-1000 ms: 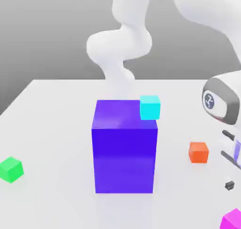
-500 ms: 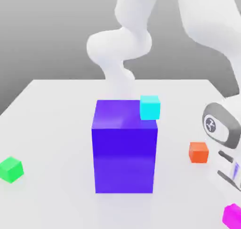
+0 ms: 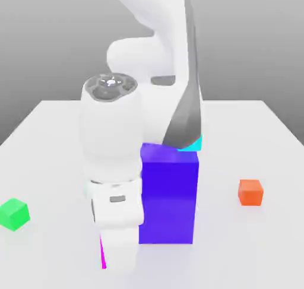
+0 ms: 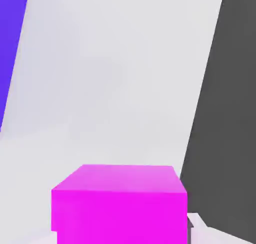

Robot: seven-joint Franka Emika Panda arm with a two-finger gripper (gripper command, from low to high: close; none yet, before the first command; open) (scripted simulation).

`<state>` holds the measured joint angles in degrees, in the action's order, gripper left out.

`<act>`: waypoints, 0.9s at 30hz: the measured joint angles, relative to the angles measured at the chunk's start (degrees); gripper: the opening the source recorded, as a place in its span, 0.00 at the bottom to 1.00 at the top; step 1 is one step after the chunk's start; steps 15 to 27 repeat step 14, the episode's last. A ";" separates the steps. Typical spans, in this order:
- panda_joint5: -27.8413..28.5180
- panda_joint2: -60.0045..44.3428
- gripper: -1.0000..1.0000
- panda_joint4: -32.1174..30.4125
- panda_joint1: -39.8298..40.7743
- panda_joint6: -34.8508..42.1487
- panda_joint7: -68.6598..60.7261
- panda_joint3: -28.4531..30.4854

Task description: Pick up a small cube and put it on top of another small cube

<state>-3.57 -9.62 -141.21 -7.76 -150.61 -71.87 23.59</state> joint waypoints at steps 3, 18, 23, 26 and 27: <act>0.06 3.20 0.00 -4.05 5.87 -0.74 -6.04 5.25; -17.03 -6.88 1.00 -3.13 23.88 -7.15 -29.70 4.66; -17.03 -6.88 1.00 -3.13 23.88 -7.15 -29.70 4.66; -17.03 -6.88 1.00 -3.13 23.88 -7.15 -29.70 4.66; -17.03 -6.88 1.00 -3.13 23.88 -7.15 -29.70 4.66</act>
